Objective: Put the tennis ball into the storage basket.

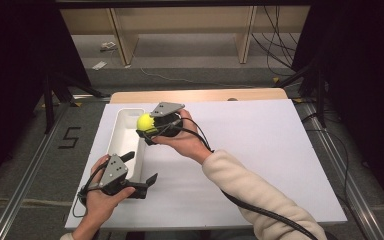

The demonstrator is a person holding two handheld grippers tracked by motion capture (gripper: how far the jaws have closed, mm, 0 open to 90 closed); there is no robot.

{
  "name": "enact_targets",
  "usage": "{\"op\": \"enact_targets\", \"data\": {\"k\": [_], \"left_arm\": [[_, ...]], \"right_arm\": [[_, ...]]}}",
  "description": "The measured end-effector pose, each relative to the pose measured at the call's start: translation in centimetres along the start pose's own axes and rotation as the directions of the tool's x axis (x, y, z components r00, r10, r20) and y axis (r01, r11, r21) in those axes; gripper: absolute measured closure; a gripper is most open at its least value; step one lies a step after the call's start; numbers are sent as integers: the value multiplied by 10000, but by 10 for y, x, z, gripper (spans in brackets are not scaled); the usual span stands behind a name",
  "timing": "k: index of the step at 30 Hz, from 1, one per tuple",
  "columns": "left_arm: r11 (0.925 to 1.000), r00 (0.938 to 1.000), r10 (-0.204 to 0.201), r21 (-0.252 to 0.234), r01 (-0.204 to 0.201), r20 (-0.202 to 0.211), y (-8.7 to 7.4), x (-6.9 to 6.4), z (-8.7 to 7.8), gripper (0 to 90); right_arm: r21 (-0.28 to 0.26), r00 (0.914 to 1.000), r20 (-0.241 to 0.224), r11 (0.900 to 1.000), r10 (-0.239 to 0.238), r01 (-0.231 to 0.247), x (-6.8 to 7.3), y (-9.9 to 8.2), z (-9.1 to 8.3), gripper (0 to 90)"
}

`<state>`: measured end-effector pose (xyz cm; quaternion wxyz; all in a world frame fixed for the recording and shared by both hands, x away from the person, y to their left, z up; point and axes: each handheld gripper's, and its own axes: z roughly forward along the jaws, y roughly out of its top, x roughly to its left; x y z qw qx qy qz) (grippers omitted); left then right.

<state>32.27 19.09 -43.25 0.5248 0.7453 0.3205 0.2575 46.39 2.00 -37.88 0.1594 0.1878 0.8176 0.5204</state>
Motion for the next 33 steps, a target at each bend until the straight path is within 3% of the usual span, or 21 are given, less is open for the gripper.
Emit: {"op": "enact_targets", "data": {"k": [33], "left_arm": [[10000, 10000, 14, -21, -14, 7, 0, 0, 0, 0]], "right_arm": [[-56, 10000, -49, 10000, 18, -18, 1, 6, 7, 266]]}}
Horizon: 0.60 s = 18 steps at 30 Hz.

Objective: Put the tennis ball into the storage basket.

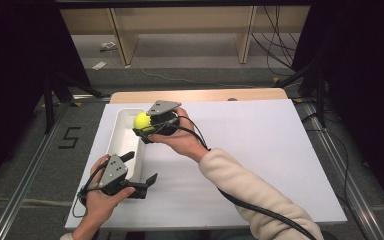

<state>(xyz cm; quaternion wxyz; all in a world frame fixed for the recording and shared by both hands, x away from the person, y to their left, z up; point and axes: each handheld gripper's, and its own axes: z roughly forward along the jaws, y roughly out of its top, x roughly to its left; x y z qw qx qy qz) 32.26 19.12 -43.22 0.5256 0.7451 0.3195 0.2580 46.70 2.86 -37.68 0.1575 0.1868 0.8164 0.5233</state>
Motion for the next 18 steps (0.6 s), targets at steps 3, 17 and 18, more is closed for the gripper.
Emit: {"op": "enact_targets", "data": {"k": [3, 17, 18], "left_arm": [[10000, 10000, -19, 15, 19, -17, 0, 0, 0, 0], [10000, 10000, -23, 9, 23, -40, 0, 0, 0, 0], [10000, 10000, -18, 11, 18, -43, 0, 0, 0, 0]], "right_arm": [[19, 10000, -14, 10000, -22, 22, 0, 0, 1, 266], [76, 10000, -62, 10000, 9, -9, 1, 2, 5, 266], [37, 10000, -39, 10000, -7, 8, 1, 2, 5, 266]]}}
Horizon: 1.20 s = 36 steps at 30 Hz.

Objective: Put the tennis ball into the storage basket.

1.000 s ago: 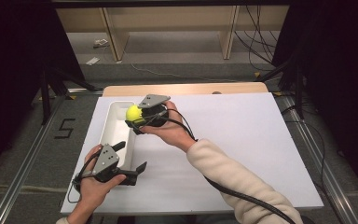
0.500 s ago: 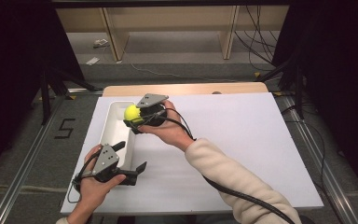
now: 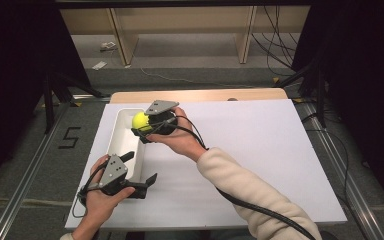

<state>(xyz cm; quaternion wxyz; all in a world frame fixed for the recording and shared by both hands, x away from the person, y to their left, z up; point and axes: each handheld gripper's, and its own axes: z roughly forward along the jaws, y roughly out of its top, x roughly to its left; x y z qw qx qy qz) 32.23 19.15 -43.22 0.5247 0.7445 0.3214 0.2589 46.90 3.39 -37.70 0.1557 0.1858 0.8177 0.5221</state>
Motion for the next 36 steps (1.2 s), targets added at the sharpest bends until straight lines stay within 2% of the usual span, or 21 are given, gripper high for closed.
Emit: {"op": "enact_targets", "data": {"k": [36], "left_arm": [[10000, 10000, -5, -4, 5, 28, 0, -1, 0, 0]], "right_arm": [[52, 9999, -116, 9999, -121, 122, 3, 9, 12, 266]]}}
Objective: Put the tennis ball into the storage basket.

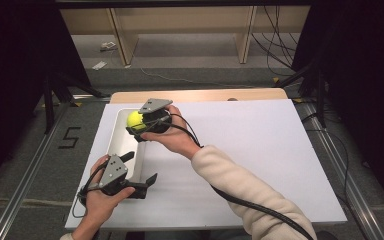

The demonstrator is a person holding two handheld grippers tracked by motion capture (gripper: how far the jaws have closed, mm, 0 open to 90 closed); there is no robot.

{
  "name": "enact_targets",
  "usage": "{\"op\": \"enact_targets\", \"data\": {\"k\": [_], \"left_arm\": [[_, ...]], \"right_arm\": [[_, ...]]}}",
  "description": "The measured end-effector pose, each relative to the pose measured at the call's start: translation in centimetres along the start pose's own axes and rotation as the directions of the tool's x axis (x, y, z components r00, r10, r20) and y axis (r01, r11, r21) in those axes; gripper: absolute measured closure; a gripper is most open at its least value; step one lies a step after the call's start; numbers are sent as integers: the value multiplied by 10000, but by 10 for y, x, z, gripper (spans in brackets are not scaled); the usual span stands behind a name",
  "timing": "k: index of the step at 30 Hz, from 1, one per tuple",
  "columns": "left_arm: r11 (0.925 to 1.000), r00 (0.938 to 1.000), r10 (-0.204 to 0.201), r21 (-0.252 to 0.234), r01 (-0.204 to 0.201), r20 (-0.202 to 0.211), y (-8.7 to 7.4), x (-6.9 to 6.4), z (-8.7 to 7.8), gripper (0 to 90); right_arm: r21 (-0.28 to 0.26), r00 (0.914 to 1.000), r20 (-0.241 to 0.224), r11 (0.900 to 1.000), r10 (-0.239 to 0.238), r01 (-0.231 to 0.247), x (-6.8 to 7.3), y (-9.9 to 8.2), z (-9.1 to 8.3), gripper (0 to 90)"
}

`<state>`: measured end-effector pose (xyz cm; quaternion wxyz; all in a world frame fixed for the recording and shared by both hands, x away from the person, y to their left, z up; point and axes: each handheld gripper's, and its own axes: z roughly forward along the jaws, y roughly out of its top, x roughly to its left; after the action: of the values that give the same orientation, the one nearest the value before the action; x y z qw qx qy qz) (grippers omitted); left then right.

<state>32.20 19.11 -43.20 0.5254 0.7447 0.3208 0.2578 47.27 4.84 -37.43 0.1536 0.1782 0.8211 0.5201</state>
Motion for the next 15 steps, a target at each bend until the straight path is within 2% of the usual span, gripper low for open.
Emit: {"op": "enact_targets", "data": {"k": [15], "left_arm": [[10000, 10000, 4, -10, -4, -5, 0, 0, 0, 0]], "right_arm": [[42, 10000, -33, 10000, 16, -16, 1, 2, 5, 266]]}}
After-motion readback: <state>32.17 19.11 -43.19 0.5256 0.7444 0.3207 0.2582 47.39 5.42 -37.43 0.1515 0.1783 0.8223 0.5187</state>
